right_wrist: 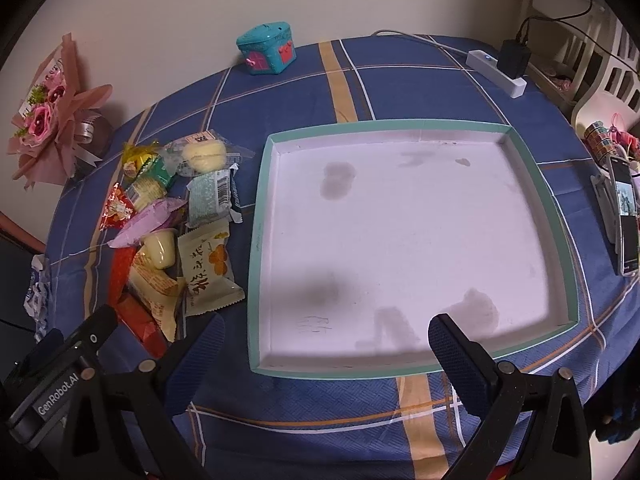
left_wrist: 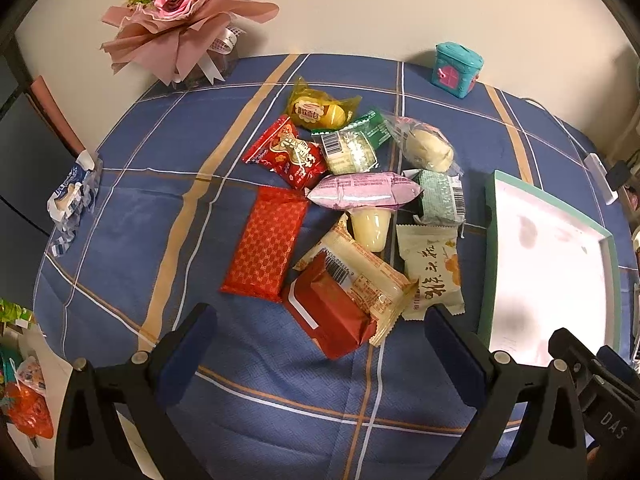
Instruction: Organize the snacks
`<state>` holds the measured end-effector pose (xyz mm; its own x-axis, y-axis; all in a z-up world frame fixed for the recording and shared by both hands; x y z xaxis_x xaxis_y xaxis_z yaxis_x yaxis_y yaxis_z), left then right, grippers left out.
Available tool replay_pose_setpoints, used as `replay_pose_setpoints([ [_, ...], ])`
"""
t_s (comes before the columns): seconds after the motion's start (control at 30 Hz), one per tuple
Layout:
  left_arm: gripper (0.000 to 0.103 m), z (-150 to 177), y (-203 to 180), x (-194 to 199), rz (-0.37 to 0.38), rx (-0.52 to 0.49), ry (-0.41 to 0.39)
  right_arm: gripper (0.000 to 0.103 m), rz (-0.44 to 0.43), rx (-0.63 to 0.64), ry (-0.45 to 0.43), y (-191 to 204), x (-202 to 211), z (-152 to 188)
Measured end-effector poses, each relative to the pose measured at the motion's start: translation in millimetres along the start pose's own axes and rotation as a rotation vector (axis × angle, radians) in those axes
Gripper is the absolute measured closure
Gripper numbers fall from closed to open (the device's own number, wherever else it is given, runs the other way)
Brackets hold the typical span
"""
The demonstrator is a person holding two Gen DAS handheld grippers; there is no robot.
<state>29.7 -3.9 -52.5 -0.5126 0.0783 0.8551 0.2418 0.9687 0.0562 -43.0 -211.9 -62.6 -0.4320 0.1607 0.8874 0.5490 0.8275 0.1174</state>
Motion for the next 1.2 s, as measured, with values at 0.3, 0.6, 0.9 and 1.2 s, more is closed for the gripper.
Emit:
replay_pose_setpoints([
  [0.3, 0.0, 1.5, 0.6, -1.1, 0.012, 0.007, 0.003, 0.0, 0.006, 0.007, 0.005, -0.1, -1.4, 0.5],
  [0.6, 0.0, 2.1, 0.0, -2.1, 0.015, 0.007, 0.005, 0.0, 0.007, 0.011, 0.01, 0.8, -3.1, 1.6],
  [0.9, 0.0, 4.0, -2.6, -3.2, 0.015, 0.0, 0.01, 0.0, 0.008, 0.01, 0.01, 0.8, -3.7, 1.8],
  [1.2, 0.0, 4.5, -2.9, -3.8, 0.015, -0.001, 0.011, 0.0, -0.001, 0.01, 0.019, 2.7, -6.3, 3.7],
])
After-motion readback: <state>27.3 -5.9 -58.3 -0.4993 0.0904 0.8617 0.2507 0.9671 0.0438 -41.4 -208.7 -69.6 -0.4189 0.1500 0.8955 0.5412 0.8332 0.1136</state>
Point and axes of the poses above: each gripper's, at about its wrist camera, not at the fingertips, and x roughly against the way its jaws point, y to its left, z to its underside, the point moved 7 cm from there along -x, roughly the way its jaws point, and after that the axes turned 6 degrees about -y, right-handed, at the moved point
